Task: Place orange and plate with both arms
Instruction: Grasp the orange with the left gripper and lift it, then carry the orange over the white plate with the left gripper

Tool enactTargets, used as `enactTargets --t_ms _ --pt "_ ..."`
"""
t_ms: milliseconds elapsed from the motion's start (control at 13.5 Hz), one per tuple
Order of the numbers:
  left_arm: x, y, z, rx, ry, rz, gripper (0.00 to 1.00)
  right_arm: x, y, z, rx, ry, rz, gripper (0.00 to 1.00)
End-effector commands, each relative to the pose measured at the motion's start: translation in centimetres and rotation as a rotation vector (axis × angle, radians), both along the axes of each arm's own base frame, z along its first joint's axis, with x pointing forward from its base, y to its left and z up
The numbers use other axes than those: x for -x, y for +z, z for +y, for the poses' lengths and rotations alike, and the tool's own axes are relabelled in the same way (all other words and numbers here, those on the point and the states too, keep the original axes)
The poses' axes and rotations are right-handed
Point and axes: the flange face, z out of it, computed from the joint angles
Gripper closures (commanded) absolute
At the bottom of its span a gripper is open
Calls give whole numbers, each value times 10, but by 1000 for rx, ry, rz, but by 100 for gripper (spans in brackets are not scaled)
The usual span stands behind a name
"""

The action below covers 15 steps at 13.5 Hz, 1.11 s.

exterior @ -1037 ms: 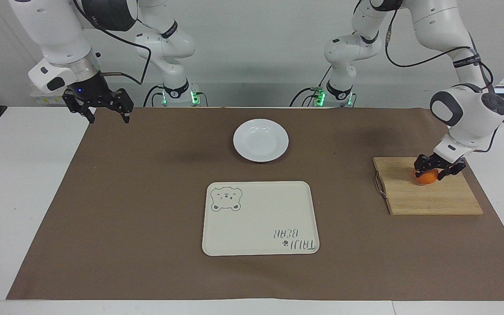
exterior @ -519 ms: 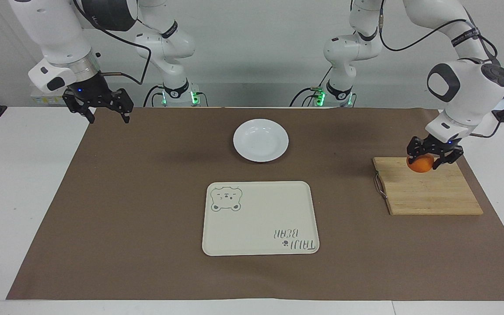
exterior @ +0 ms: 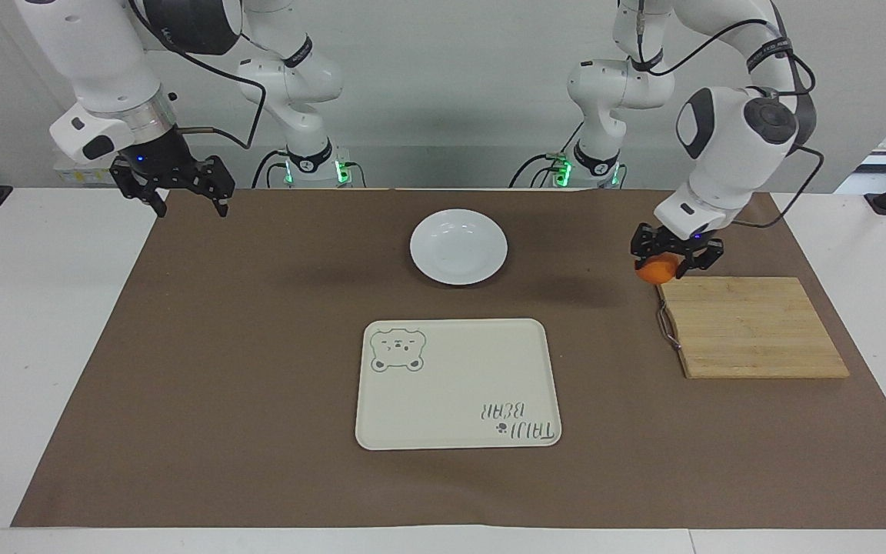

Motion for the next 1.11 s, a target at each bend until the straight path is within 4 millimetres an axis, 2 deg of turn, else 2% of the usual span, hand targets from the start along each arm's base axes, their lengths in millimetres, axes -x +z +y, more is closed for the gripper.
enactTargets --t_ms 0,222,296,444,593,815,963,1037 --pt "26 8 -64 4 131 3 100 5 0 -2 -1 18 -1 0" --pt "52 11 -120 13 227 11 100 5 0 -2 -1 18 -1 0" --pt "65 3 -147 13 243 21 100 5 0 -2 -1 18 -1 0" --pt "90 -15 -188 30 258 0 100 5 0 -2 -1 18 -1 0" --pt "118 -44 -230 28 283 2 100 5 1 -2 -1 18 -2 0" --pt "155 -70 -271 57 272 0 100 5 0 -2 -1 18 -1 0" --pt "168 -94 -287 57 251 -3 100 5 1 -3 -1 17 -2 0" --pt "170 -98 -291 68 253 -13 100 5 0 -2 -1 18 -1 0"
